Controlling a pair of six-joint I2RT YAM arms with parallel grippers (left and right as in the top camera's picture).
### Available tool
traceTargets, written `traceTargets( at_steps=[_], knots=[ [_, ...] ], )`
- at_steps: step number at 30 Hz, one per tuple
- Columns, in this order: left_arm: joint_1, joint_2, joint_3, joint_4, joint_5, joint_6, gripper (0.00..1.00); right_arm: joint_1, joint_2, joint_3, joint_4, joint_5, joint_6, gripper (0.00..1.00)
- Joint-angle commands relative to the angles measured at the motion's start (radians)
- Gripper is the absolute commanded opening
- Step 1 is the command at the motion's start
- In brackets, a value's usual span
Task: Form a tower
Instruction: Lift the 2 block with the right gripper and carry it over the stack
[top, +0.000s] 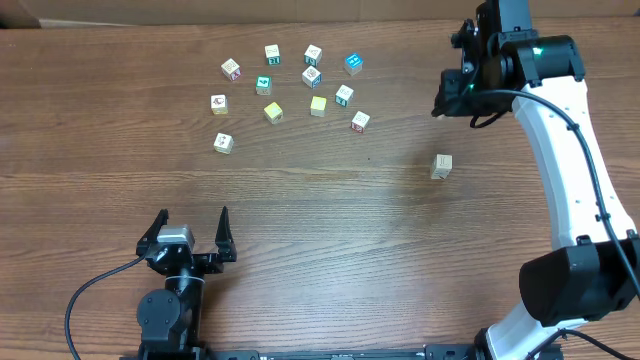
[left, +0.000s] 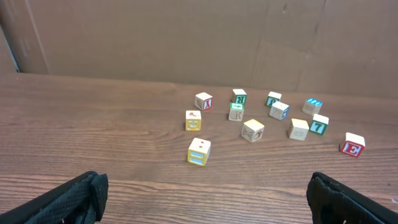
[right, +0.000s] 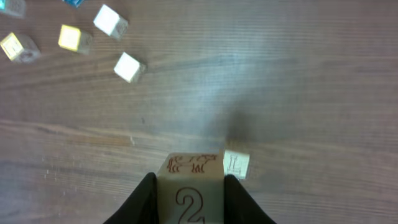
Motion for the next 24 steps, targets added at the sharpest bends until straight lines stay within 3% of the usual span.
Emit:
traceTargets(
  at_steps=[1,10,14,24],
  knots=[
    [-0.003,-0.009,-0.004,0.003,0.001,0.029,1.0,-0.002,-0.01,0.018,-0.04,-0.006,0.039,0.25],
    [-0.003,-0.009,-0.004,0.003,0.002,0.029,1.0,-0.033,-0.011,0.018,-0.183,-0.005,0.062,0.25],
    [-0.003,-0.009,-0.004,0.003,0.001,0.029,1.0,-0.092,-0.011,0.018,-0.253,0.032,0.136,0.24],
    [-0.003,-0.009,-0.004,0.003,0.002,0.029,1.0,-0.13,-0.011,0.015,-0.259,-0.017,0.164,0.24]
  ],
)
